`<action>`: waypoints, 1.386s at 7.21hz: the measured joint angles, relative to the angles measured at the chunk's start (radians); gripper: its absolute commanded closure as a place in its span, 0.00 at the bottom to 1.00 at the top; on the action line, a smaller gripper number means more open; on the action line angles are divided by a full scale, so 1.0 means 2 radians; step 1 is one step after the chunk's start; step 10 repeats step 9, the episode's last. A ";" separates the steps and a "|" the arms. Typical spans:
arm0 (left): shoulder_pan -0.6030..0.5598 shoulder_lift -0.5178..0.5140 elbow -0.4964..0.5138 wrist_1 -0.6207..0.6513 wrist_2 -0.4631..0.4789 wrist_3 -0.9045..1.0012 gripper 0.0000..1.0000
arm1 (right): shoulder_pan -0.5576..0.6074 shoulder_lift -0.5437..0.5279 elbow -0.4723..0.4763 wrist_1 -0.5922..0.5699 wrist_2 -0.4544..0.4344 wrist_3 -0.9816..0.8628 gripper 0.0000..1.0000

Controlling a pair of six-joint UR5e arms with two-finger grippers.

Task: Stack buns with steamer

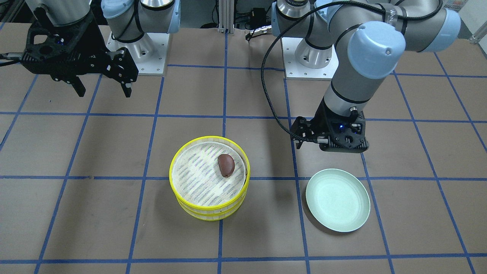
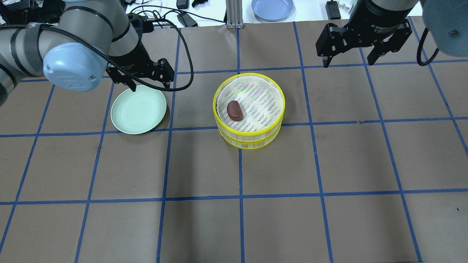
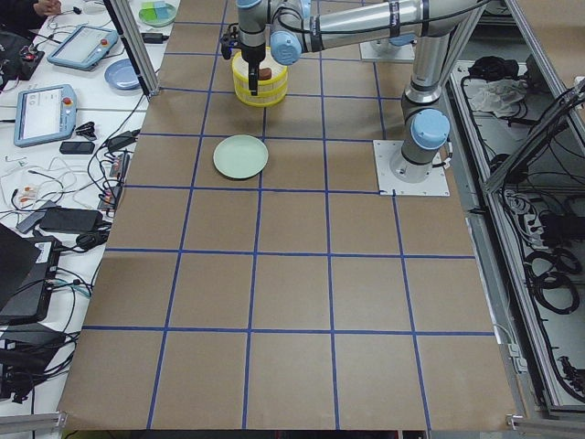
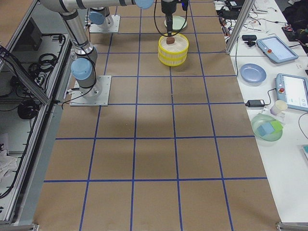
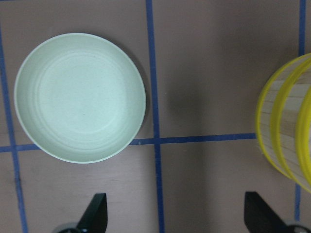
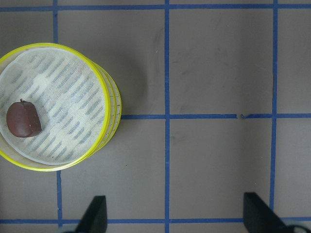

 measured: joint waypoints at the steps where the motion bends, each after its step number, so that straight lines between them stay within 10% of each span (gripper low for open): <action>1: 0.009 0.021 0.000 -0.030 0.018 0.019 0.00 | -0.001 0.000 0.000 0.000 0.000 -0.001 0.00; 10: 0.016 0.101 0.000 -0.109 0.026 0.025 0.00 | -0.002 0.000 -0.001 0.001 0.000 -0.003 0.00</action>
